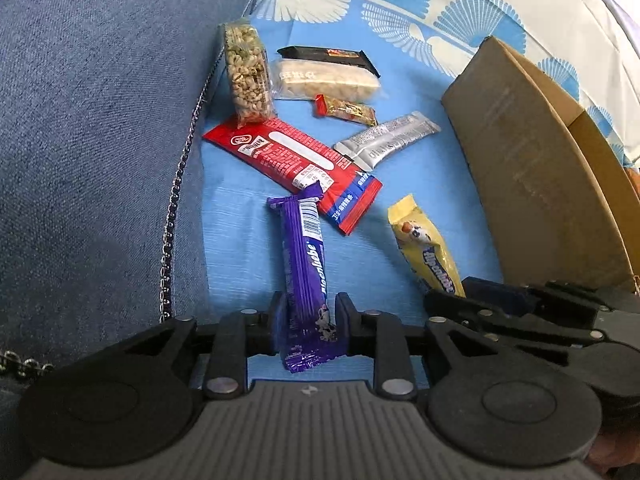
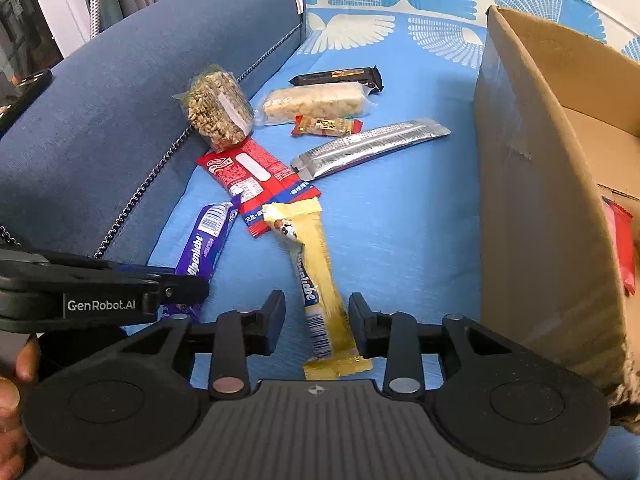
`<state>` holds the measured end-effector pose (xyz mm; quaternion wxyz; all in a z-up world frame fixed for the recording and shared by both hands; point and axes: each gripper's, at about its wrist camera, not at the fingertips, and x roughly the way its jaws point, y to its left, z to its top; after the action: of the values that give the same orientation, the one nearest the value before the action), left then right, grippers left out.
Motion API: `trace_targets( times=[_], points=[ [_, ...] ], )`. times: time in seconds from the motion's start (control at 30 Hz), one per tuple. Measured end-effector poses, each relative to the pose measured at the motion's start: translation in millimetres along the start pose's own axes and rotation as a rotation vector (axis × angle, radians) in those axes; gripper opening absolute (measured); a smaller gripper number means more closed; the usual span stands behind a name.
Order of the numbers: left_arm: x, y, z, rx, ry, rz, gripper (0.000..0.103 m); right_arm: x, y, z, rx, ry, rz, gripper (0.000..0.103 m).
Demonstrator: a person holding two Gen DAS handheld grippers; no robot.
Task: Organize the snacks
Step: 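Grasp the purple candy bar with the left gripper while the right gripper holds the yellow bar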
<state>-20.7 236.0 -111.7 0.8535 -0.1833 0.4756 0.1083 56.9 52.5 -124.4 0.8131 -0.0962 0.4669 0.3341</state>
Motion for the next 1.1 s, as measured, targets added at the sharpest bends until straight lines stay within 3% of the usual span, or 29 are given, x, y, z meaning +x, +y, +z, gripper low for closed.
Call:
trace_targets(
  times=[0.17, 0.8, 0.9, 0.93, 1.1],
  points=[
    [3, 0, 2, -0.007, -0.006, -0.007, 0.037, 4, 0, 0, -0.014, 0.008, -0.006, 0.037],
    [10, -5, 5, 0.021, 0.01, 0.019, 0.037, 16, 4, -2, -0.029, 0.038, -0.021, 0.037],
    [10, -7, 4, 0.032, 0.009, 0.032, 0.034, 15, 6, -3, -0.045, 0.035, -0.026, 0.031],
    [10, -7, 4, 0.034, 0.009, 0.035, 0.028, 15, 6, -3, -0.048, 0.034, -0.025, 0.026],
    [6, -7, 3, 0.037, -0.011, 0.025, 0.02, 9, 3, -2, -0.027, 0.014, -0.014, 0.026]
  ],
)
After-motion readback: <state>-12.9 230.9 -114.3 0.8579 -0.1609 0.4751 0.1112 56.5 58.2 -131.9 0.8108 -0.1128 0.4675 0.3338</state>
